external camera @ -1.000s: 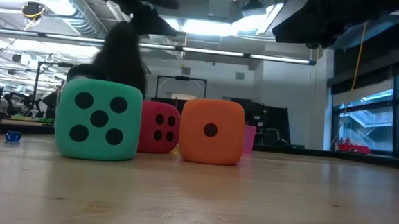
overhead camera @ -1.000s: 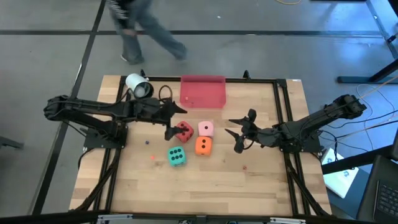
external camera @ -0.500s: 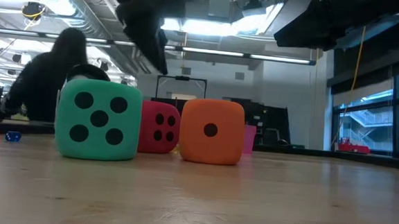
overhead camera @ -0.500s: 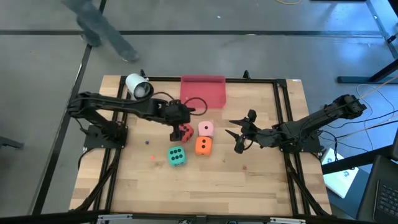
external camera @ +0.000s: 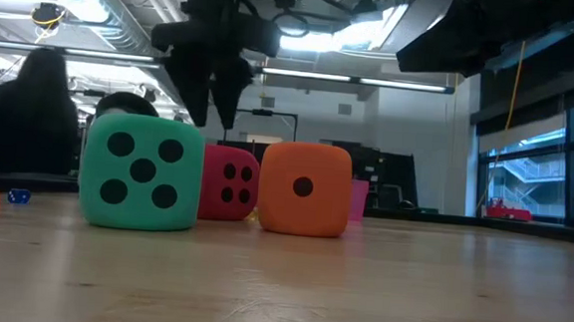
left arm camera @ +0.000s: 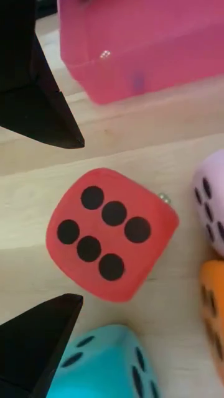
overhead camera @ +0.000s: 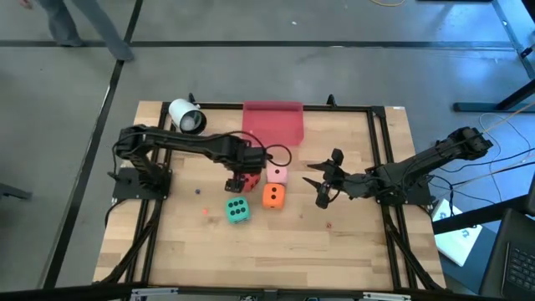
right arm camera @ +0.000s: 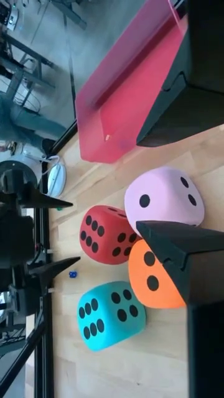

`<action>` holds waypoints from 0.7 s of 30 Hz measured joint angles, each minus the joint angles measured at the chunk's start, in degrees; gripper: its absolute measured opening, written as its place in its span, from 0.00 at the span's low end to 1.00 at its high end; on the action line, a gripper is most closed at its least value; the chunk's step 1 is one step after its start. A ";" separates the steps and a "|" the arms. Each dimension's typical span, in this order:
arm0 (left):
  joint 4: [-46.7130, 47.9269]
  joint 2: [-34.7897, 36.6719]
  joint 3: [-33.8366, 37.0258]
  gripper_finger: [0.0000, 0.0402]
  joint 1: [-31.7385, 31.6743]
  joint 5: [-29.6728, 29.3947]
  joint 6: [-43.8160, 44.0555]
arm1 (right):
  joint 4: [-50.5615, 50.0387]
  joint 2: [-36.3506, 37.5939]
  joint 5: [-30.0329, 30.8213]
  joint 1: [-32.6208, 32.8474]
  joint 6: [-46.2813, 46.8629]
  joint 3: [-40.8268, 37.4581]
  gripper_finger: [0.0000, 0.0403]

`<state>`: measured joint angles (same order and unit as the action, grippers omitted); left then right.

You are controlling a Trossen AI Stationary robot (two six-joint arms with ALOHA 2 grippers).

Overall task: Pick & Place Dice
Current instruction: Put the top red die into the pink bin

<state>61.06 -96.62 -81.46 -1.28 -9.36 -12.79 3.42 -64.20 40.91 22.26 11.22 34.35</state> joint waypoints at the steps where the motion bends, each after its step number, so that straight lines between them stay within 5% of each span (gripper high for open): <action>1: 0.50 -0.69 -0.57 0.99 0.00 -0.01 -1.10 | -0.04 0.00 0.00 0.00 0.32 0.00 0.51; 10: -0.97 -3.19 -1.54 0.99 0.23 -3.49 -9.32 | 0.59 0.00 8.18 0.29 4.70 0.00 0.51; 21: -0.35 -3.50 -1.57 0.99 -0.06 -6.48 -3.94 | 0.60 0.00 10.72 0.46 4.44 0.00 0.51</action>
<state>60.71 -100.12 -83.02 -1.34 -15.84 -16.73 4.02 -64.20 51.62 22.72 15.66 34.35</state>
